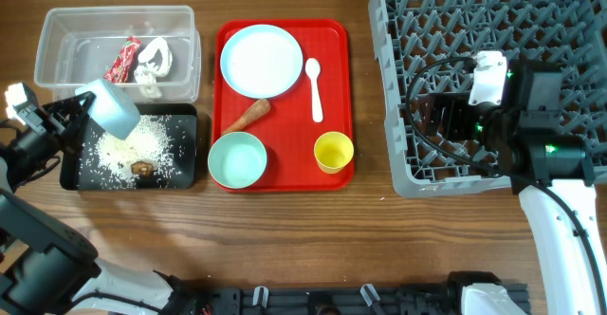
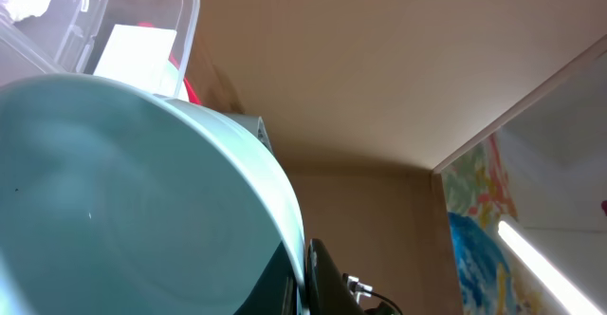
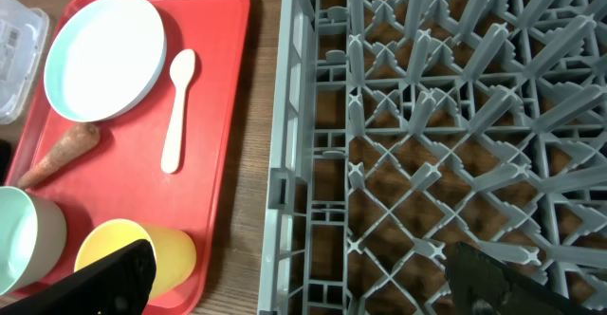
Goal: Sort waste into correct bins and load items into the dishwasher rack
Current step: 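Carry the rice bowl over the black tray and pour out the rice, then set the empty light-blue bowl back on the red tray, then grasp the carrot on the red tray with the left gripper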
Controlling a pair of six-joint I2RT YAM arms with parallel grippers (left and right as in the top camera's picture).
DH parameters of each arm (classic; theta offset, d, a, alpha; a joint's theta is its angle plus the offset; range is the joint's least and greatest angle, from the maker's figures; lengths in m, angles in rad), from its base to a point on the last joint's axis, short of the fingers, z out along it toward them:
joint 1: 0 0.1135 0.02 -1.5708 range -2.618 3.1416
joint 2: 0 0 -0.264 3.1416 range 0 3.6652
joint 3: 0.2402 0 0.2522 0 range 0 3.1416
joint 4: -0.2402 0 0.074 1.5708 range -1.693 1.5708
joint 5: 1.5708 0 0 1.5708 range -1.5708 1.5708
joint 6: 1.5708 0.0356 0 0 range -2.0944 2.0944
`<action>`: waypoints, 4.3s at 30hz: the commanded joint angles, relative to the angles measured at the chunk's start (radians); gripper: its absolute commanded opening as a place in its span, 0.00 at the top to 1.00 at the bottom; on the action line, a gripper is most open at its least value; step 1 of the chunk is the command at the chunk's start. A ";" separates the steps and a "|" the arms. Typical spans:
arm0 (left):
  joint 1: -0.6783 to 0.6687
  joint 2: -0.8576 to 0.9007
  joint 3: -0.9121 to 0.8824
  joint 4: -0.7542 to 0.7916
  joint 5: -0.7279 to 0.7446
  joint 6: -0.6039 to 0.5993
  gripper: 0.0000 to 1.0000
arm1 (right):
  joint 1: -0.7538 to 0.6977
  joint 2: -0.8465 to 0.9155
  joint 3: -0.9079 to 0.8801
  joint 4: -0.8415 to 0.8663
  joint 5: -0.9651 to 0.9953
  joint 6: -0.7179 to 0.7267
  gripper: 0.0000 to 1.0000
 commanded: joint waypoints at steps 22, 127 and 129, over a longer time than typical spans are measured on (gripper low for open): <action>-0.949 -0.374 -0.001 0.346 -0.938 -0.194 0.96 | 0.005 0.008 0.015 -0.006 -0.018 0.005 0.00; -1.116 0.185 0.106 0.356 -1.437 0.203 0.88 | 0.005 0.069 0.015 -0.019 -0.017 0.004 0.00; -1.116 0.147 0.119 0.349 -1.438 0.192 0.87 | 0.005 0.069 0.015 -0.019 -0.017 0.005 0.00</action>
